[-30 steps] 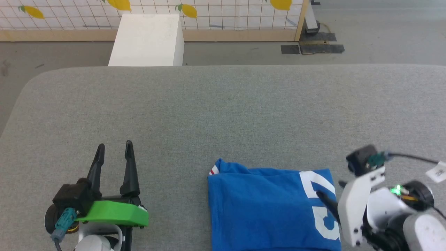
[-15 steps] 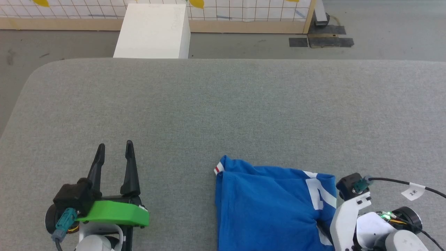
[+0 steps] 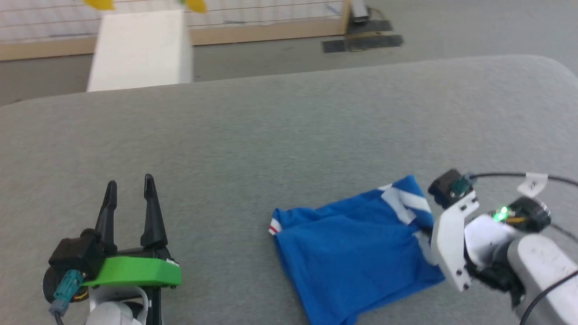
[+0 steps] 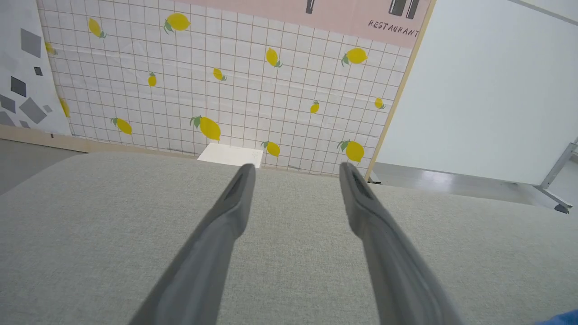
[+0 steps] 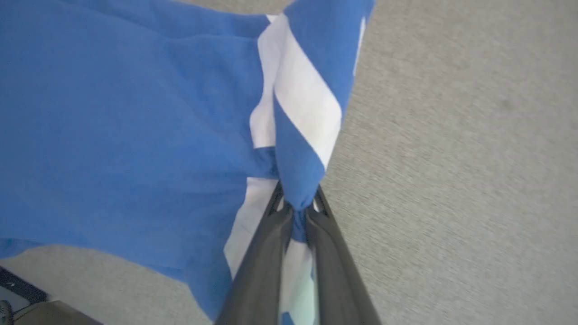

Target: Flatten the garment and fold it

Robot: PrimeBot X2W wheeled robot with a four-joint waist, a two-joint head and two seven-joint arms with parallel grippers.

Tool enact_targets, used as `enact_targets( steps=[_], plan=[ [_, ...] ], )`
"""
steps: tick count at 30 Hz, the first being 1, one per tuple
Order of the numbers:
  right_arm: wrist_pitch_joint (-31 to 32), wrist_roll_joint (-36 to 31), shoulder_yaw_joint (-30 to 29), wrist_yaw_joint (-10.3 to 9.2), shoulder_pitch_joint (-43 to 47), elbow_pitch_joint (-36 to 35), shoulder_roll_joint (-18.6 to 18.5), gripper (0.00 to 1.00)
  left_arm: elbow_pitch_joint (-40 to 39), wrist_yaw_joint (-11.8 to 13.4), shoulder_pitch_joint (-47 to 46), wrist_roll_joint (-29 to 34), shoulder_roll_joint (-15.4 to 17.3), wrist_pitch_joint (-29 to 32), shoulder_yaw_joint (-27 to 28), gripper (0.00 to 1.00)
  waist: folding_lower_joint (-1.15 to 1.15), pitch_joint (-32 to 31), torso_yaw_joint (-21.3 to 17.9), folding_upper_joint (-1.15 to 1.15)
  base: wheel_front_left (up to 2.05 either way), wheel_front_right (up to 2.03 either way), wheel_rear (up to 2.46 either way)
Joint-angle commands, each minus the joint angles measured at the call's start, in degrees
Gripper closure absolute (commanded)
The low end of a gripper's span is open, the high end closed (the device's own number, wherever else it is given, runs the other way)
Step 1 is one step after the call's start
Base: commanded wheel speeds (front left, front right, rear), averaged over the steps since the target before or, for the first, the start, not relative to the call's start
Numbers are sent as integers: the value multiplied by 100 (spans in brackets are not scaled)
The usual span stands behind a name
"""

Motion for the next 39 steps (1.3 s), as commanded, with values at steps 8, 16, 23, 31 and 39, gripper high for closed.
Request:
enact_targets(
  steps=[8, 16, 23, 31, 39],
  plan=[
    [-306, 386, 437, -10, -1431, 768, -561, 100, -97, 70, -517, 218, 97, -16, 167, 0, 0, 870, -1926, 0, 0, 0, 0],
    [-949, 425, 326, -10, -2319, 2014, -1036, 100, -494, 169, -1019, 470, 418, 261, 189, 0, 0, 1779, -1854, 0, 0, 0, 0],
    [-1504, 202, -431, -10, -2768, 3319, -1494, 100, -1020, 311, -1071, 641, 632, 550, 270, 0, 0, 2449, -1485, 0, 0, 0, 0],
    [-2778, -573, -1596, -10, -3259, 4653, -1406, 0, -1511, 442, -905, 687, 810, 774, 447, 0, 0, 2739, -1333, 0, 0, 0, 0],
    [-3694, -714, -1785, -10, -3548, 4704, -1398, 0, -1262, 445, -803, 558, 660, 591, 363, 0, 0, 2170, -1214, 0, 0, 0, 0]
  ],
)
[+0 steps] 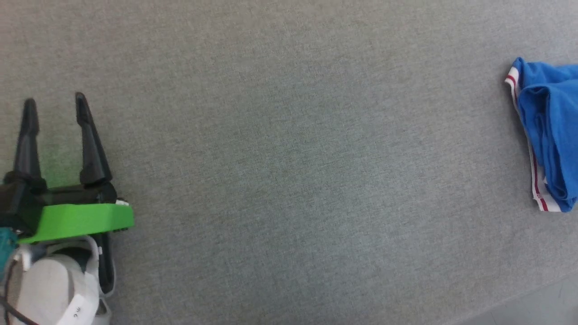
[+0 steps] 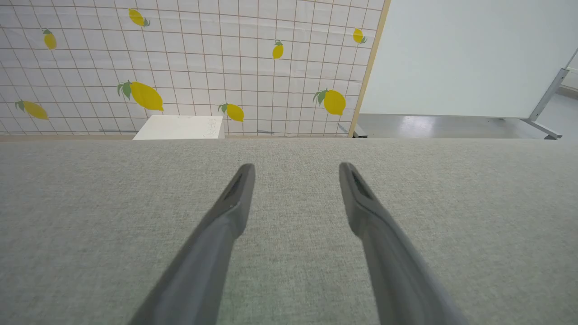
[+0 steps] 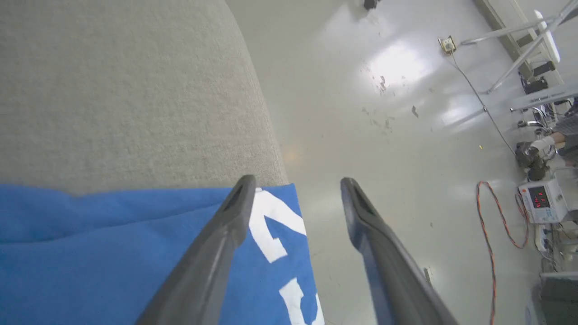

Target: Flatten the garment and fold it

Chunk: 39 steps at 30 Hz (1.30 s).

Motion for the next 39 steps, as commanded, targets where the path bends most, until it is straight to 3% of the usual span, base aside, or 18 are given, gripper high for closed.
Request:
enact_targets(
  steps=[1, 6, 13, 17, 21, 29, 34, 39],
  plan=[
    [-191, 80, 5, -11, -163, -182, 6, 0, 80, -10, 83, -57, -34, -84, -17, 0, -1, -448, 112, 0, 0, 0, 0],
    [-753, 572, 267, -11, -92, -1226, 14, 0, 437, -63, 210, -222, -216, -329, -81, 0, -1, -1167, 397, 0, 0, 0, 0],
    [-965, 1075, 355, -11, 443, -3051, 251, 0, 748, -111, 343, -411, -396, -503, -67, 0, -1, -1993, 966, 0, 0, 0, 0],
    [-1089, 1223, -1, -11, 887, -3915, 889, 0, 859, -122, 440, -445, -429, -550, -44, 0, -1, -2364, 1250, 0, 0, 0, 0],
    [-1207, 1150, -404, -11, 1418, -4565, 1806, 0, 974, -98, 536, -442, -469, -577, -38, 0, -1, -2665, 1523, 0, 0, 0, 0],
    [-1654, 485, -993, -11, 2466, -5137, 3365, 0, 1210, -36, 517, -337, -623, -607, -205, 0, -1, -2949, 1939, 0, 0, 0, 0],
    [-2056, 92, -1136, -11, 3207, -5097, 3614, 0, 1473, -78, 511, -273, -714, -616, -419, 0, -1, -3054, 2117, 0, 0, 0, 0],
    [-2276, 193, -1071, -11, 3865, -4836, 3637, 0, 1769, -172, 490, -221, -801, -621, -694, 0, -1, -3117, 2191, 0, 0, 0, 0]
  ],
)
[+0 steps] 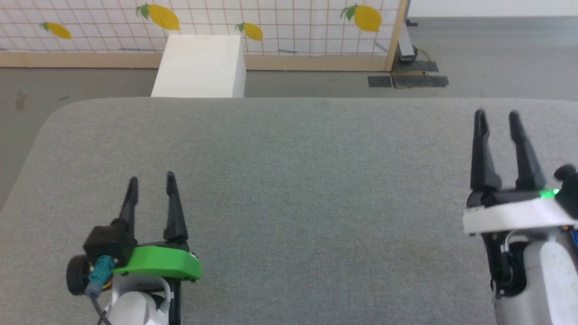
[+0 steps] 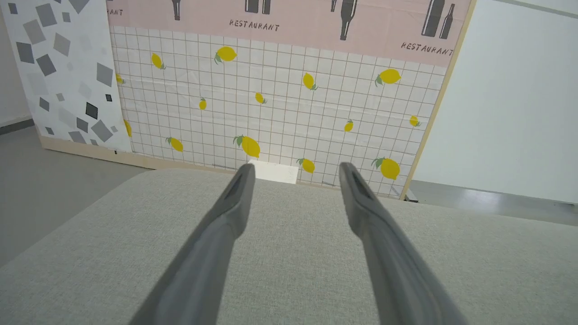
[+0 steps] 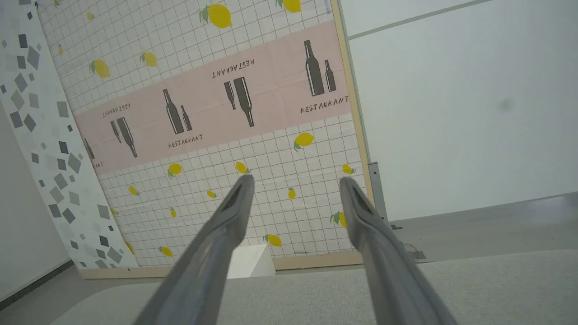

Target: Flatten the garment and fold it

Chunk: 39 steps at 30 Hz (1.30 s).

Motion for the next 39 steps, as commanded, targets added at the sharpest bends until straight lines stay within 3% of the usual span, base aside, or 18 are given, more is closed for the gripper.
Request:
enact_targets(
  steps=[1, 12, 26, 27, 39],
  plan=[
    [-77, -16, 21, -8, 154, 63, 12, 0, 86, -54, -36, 50, -46, -33, -59, 0, 1, -128, 120, 0, 0, 0, 0],
    [-212, -591, 62, -8, 991, 472, 14, 0, 442, -70, 37, 249, -206, -51, -267, 0, 1, -135, 44, 0, 0, 0, 0],
    [-198, -585, 231, -8, 1263, 832, 15, 0, 763, -136, 289, 427, -310, -53, -232, 0, 1, -186, 6, 0, 0, 0, 0],
    [-191, -608, 221, 1, 1200, 821, 11, 100, 753, -114, 246, 373, -286, -3, -243, 100, 1, -184, 6, 0, 0, 0, 0],
    [-114, -672, 230, 1, 1212, 756, 11, 100, 701, -138, 259, 433, -291, 85, -209, 100, 1, -195, -9, 0, 0, 0, 0]
  ],
)
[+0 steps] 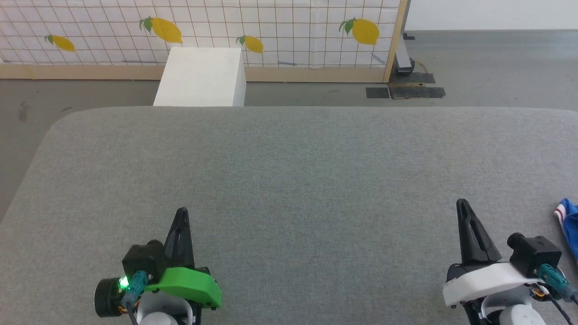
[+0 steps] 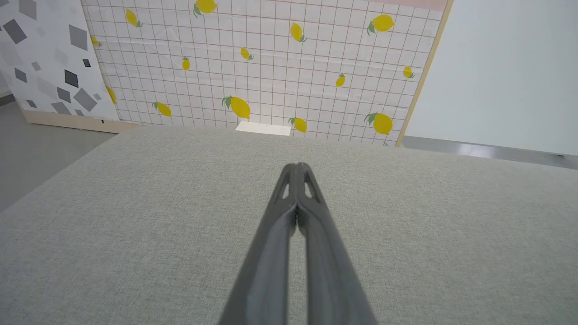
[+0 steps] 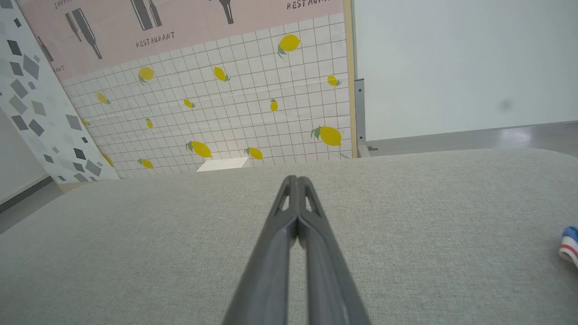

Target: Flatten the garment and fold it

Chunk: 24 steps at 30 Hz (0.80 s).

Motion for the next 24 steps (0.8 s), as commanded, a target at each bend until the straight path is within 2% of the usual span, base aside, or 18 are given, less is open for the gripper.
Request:
enact_targets(
  steps=[1, 24],
  plan=[
    [37, -65, 8, -1, 14, -50, 0, 100, -41, -28, 16, 70, -7, 22, 21, 100, 0, -2, -3, 0, 0, 0, 0],
    [305, -287, 45, -2, 55, -275, 1, 100, -220, -113, 63, 289, -26, 286, 153, 100, 0, -34, -44, 0, 0, 0, 0]
  ],
)
